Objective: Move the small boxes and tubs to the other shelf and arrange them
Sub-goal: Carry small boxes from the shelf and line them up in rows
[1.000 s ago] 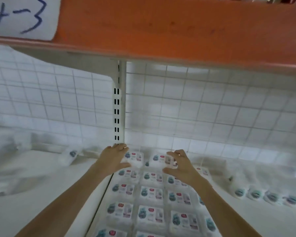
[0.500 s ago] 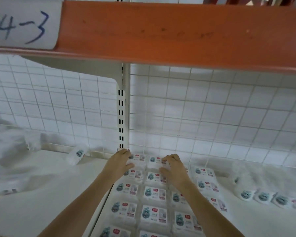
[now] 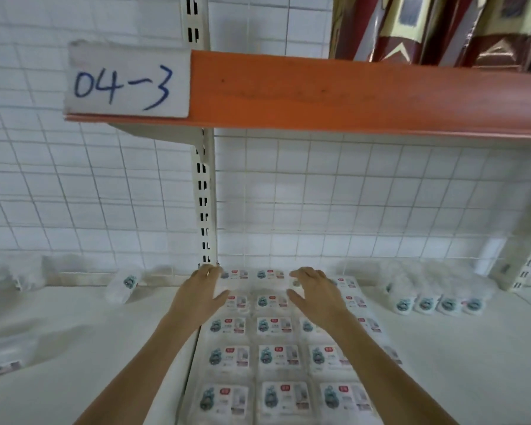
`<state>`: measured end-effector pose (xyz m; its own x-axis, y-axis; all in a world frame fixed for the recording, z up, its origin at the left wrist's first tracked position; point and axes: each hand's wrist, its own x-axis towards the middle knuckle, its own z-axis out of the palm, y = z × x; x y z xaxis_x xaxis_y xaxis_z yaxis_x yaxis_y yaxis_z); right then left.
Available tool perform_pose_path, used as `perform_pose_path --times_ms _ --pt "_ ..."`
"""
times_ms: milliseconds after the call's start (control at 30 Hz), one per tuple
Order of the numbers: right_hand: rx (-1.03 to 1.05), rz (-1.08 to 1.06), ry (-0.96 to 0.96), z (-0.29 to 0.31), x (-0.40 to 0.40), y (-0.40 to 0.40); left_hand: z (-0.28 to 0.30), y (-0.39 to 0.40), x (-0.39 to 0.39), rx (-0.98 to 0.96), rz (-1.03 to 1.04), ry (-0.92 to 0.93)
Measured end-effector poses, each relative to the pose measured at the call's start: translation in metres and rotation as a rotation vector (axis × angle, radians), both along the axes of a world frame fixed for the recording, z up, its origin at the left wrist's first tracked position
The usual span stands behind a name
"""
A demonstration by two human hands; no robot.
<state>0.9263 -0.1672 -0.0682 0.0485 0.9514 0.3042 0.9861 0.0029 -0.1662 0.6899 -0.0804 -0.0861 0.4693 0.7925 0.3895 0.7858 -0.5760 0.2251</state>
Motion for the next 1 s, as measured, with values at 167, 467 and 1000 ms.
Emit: perform_pose_path --times_ms 167,467,1000 --pt "0.166 0.03 -0.158 0.007 0.004 -0.075 0.002 -0.052 -0.03 0.165 -0.059 0.033" --pt "0.136 0.069 -0.15 -0.026 0.002 -0.201 -0.018 -0.188 -0.059 0.222 0.021 0.144" --pt "0.001 0.591 -0.017 -0.051 -0.183 -0.253 -0.05 -0.407 -0.241 -0.076 0.585 0.101"
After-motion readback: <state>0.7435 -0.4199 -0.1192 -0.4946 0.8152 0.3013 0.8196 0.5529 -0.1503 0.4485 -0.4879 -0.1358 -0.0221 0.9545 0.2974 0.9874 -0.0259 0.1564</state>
